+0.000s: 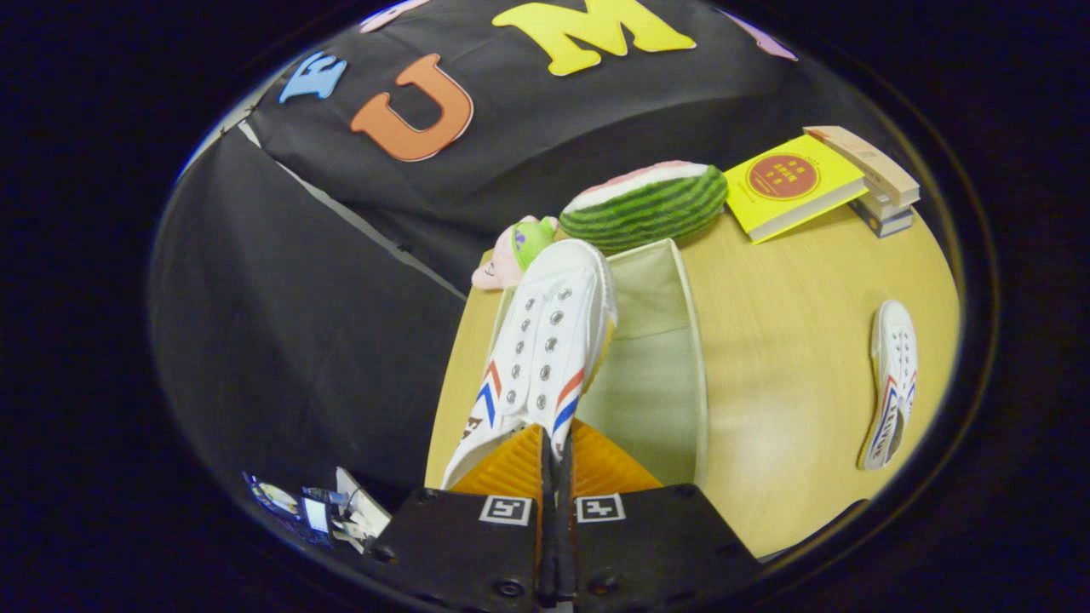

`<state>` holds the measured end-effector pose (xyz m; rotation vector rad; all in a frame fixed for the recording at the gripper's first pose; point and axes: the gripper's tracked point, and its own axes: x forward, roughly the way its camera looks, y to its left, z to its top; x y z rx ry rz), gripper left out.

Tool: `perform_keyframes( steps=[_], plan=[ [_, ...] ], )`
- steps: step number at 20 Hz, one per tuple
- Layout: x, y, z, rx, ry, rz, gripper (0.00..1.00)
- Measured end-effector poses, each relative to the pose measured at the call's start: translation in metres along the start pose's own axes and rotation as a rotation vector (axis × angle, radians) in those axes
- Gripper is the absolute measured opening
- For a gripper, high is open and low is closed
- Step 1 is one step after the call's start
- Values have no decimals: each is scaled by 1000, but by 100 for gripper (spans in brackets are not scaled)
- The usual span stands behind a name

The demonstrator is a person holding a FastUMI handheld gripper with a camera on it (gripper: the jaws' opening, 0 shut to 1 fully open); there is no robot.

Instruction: Open the storage box then place both shoes into the box .Put the left shoe in first, then the right shoe, with the right side of both shoes facing outward in a uniform manner.

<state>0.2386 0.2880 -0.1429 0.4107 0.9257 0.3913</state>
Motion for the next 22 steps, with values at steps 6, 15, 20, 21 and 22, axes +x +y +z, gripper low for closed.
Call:
perform_keyframes(
  steps=[6,15,20,21,22],
  plan=[
    [37,4,-20,-33,-12,-31,5],
    [8,1,6,-318,-170,-149,71],
    [-38,-30,19,-400,-188,-274,94],
    [-45,-44,25,-412,-194,-317,95],
    [-48,-55,29,-421,-201,-358,95]
  ],
)
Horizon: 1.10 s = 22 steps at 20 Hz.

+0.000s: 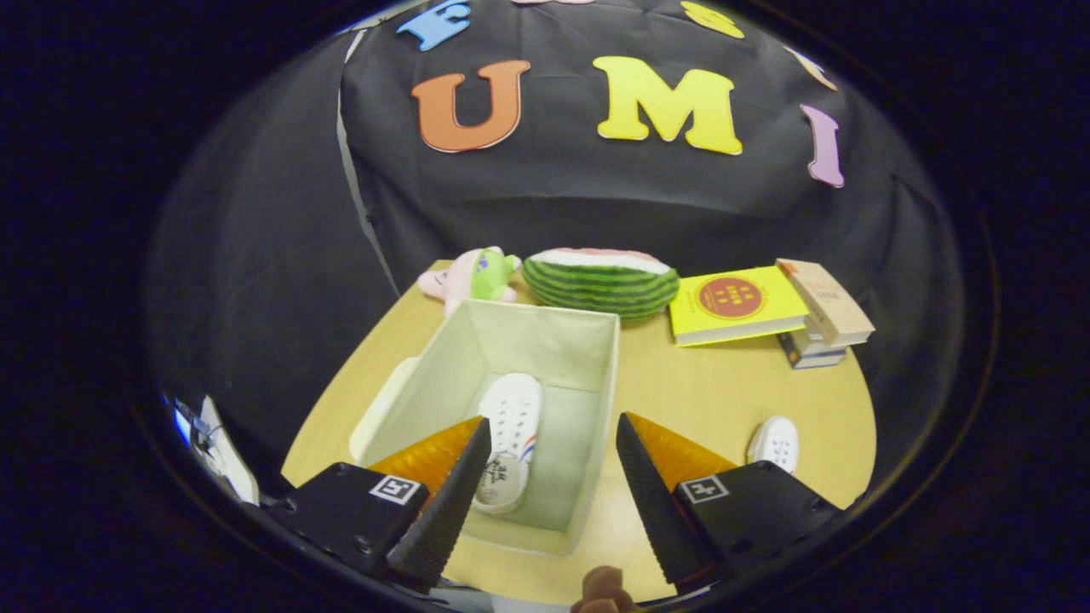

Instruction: Open the storage box then place both shoes into the box .Put the left shoe in first, then the right shoe, with the right side of both shoes facing outward in a uniform manner.

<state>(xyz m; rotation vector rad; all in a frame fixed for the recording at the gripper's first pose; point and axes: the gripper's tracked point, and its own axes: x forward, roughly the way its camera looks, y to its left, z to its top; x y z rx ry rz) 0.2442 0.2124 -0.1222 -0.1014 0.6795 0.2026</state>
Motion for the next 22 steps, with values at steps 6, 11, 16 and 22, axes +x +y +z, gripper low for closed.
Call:
perform_keyframes(
  steps=[6,11,16,22],
  plan=[
    [7,-75,-34,14,96,-109,97],
    [24,-151,-90,70,232,-155,99],
    [21,-245,-133,121,314,-270,98],
    [22,-294,-169,196,398,-292,98]
  ],
)
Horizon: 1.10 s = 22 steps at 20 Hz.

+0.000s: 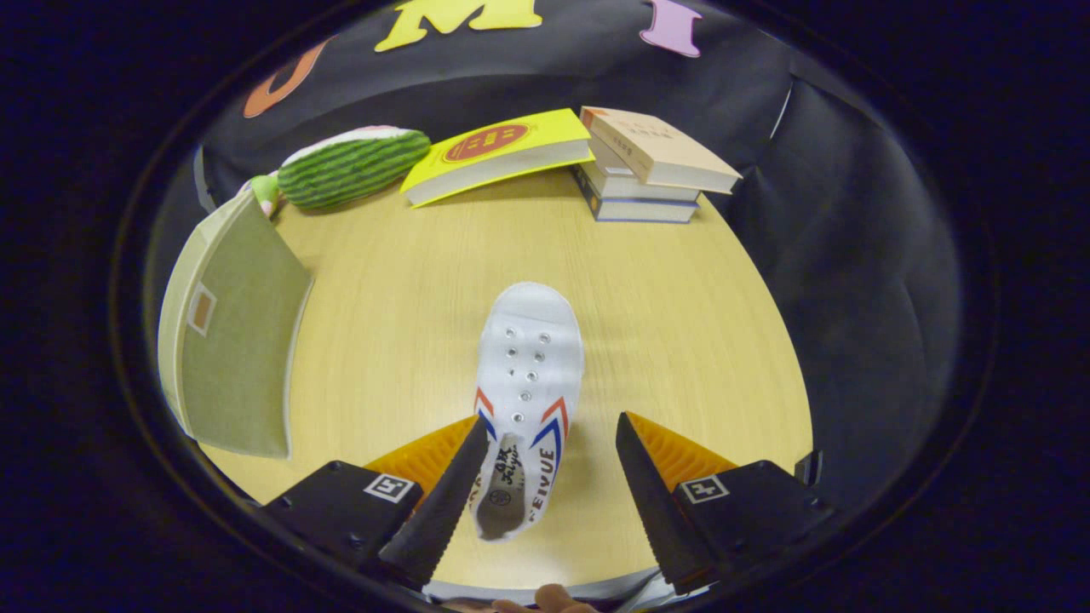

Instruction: Open the storage box then place both shoes into the box .Put the left shoe in first, then the right shoe, with the right side of both shoes facing outward in a uniform manner.

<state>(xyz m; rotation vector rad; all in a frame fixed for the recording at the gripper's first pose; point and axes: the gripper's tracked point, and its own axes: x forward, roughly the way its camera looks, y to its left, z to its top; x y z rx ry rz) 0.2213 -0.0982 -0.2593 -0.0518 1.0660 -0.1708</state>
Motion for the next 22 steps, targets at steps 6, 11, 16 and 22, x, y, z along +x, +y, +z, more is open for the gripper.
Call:
perform_keyframes(
  steps=[6,11,16,22],
  plan=[
    [37,-9,-32,-21,132,-13,93],
    [39,8,-30,27,167,123,65],
    [39,11,-28,193,135,192,26],
    [31,7,-24,327,115,302,14]
  ],
)
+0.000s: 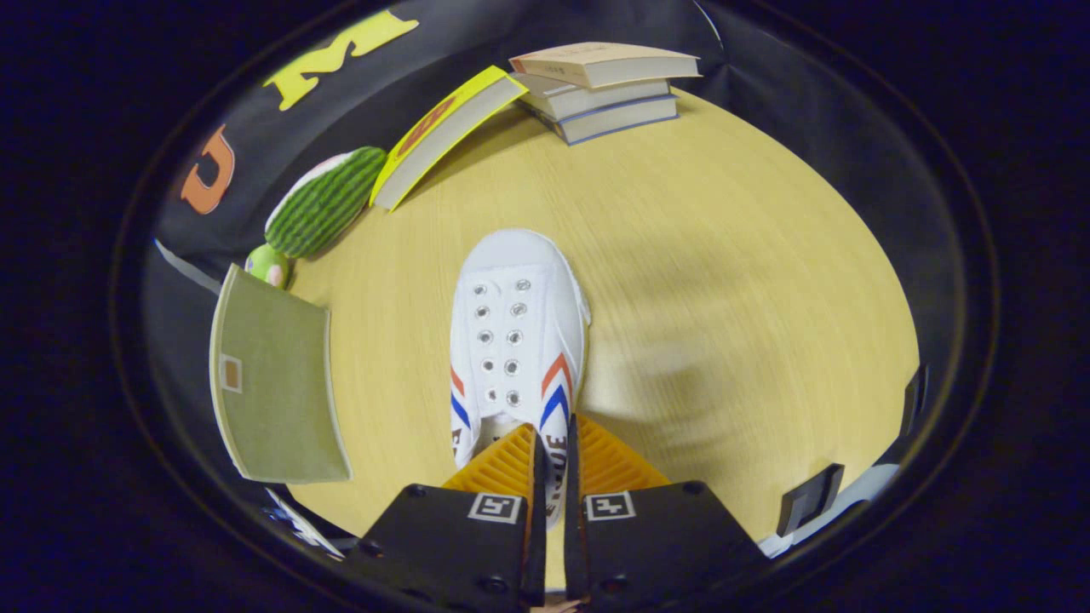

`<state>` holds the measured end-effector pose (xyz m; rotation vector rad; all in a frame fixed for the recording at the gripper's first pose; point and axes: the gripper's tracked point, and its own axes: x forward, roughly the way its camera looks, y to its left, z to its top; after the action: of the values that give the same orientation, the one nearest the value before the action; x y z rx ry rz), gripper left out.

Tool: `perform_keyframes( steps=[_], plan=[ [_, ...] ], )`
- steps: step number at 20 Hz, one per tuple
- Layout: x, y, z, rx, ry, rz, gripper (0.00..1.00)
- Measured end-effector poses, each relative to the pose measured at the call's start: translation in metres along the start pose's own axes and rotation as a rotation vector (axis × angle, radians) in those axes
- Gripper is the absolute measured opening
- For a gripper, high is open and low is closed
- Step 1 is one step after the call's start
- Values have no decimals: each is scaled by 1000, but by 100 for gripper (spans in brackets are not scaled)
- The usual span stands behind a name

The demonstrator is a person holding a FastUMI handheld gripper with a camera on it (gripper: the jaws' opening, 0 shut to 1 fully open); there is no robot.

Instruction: Open the storage box then place both shoes into the box .Put the left shoe in first, then the right shoe, with the right side of both shoes facing outward in a uniform manner.

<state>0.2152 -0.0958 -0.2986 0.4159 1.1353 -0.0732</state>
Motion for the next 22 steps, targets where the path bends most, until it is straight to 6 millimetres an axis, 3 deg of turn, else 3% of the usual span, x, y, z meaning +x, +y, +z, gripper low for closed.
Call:
perform_keyframes(
  steps=[4,8,13,17,22],
  plan=[
    [-12,9,2,25,8,56,12],
    [-44,43,1,9,-39,114,13],
    [-90,106,7,-75,-144,152,12],
    [-125,168,-1,-146,-205,187,12],
    [-146,239,-16,-177,-225,258,12]
  ],
)
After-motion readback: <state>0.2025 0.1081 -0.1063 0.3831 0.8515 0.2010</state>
